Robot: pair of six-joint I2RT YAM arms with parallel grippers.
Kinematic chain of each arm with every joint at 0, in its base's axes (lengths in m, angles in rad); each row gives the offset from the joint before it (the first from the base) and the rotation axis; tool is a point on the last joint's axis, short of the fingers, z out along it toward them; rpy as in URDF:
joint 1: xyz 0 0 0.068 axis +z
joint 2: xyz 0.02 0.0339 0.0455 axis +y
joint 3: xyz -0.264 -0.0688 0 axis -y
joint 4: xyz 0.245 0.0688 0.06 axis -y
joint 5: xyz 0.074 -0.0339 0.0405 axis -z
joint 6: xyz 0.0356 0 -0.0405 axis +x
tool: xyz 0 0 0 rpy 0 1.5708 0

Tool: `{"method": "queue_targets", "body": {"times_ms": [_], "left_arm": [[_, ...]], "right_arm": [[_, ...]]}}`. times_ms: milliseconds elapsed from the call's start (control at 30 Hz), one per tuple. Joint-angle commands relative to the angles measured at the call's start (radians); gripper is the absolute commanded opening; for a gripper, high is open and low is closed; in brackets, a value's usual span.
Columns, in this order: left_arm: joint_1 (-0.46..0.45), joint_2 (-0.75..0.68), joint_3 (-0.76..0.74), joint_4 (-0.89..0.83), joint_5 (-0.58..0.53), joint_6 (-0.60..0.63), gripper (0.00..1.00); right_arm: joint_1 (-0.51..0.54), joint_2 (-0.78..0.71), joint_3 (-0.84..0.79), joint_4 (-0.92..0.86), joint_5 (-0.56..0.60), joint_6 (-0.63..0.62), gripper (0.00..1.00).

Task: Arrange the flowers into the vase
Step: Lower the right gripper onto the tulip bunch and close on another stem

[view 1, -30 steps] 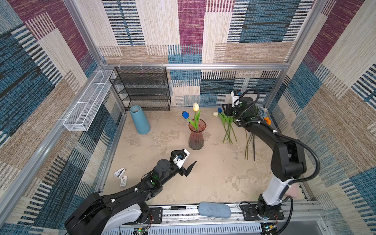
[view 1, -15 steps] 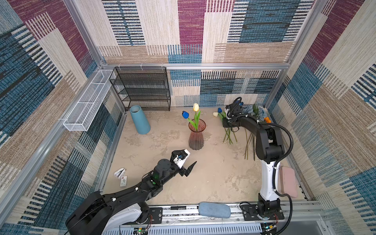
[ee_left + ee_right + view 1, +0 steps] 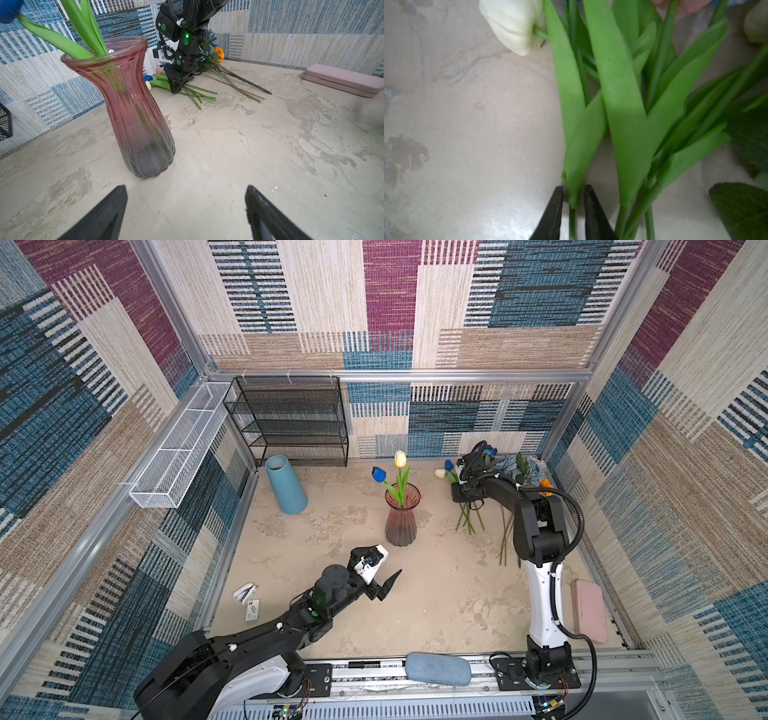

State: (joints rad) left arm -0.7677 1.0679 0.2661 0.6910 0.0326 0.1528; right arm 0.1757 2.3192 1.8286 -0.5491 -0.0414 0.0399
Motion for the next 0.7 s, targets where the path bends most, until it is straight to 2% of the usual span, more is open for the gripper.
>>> {"method": "queue_targets", "body": {"times_ms": [0, 367, 667], "left_arm": [[0.001, 0.009, 0.007, 0.021, -0.014, 0.034, 0.91], [0.001, -0.002, 0.013, 0.003, -0.001, 0.028, 0.91], [0.001, -0.011, 0.005, 0.01, -0.022, 0.034, 0.91]], "right_arm": [[0.007, 0.008, 0.003, -0.013, -0.011, -0.007, 0.13], [0.023, -0.071, -0.002, -0.029, -0.064, -0.002, 0.0], [0.024, -0.224, -0.112, 0.048, -0.092, 0.008, 0.0]]}}
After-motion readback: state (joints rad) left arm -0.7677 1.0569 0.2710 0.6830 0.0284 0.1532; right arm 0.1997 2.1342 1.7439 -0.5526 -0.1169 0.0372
